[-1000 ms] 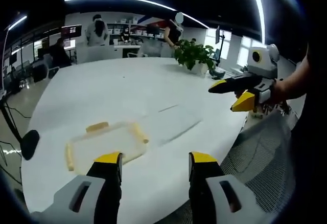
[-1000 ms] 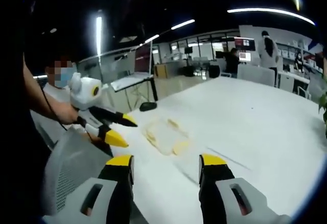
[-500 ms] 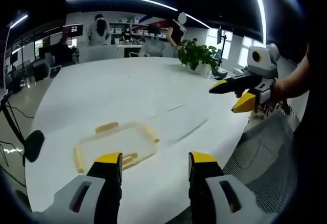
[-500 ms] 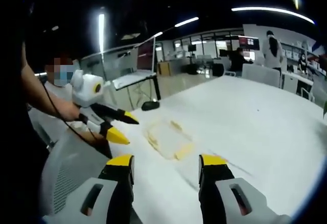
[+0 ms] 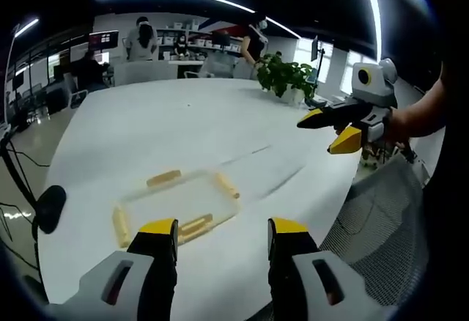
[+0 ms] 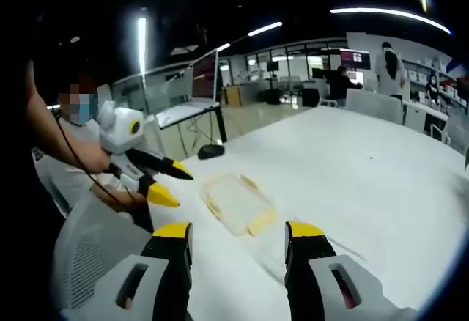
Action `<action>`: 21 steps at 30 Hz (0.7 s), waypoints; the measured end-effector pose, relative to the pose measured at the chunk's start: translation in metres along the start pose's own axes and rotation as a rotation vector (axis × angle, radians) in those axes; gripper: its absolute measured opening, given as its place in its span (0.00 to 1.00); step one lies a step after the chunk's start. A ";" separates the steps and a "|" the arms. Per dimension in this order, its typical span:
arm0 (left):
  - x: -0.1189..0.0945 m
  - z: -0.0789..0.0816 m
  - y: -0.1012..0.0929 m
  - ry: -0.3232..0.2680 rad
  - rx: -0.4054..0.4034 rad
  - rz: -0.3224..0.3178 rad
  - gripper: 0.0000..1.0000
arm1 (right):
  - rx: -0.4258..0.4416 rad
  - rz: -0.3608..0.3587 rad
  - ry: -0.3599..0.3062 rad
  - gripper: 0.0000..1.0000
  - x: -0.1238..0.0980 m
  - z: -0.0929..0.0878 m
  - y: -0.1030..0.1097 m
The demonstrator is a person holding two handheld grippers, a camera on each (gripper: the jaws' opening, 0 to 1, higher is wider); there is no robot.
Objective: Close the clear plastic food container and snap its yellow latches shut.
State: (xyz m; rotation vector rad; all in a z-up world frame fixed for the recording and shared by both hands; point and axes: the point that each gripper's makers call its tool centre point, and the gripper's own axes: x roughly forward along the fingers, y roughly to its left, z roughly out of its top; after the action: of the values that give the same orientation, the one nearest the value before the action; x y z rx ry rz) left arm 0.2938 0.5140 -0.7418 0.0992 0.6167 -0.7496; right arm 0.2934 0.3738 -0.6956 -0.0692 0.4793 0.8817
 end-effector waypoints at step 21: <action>0.008 0.007 0.040 0.040 0.069 -0.039 0.48 | -0.078 0.027 0.085 0.52 0.029 -0.004 -0.005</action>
State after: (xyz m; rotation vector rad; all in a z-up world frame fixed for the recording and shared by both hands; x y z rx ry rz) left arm 0.3277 0.5366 -0.7459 0.1664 0.6321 -0.8080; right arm 0.3114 0.3910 -0.7123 -0.1721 0.5257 0.9271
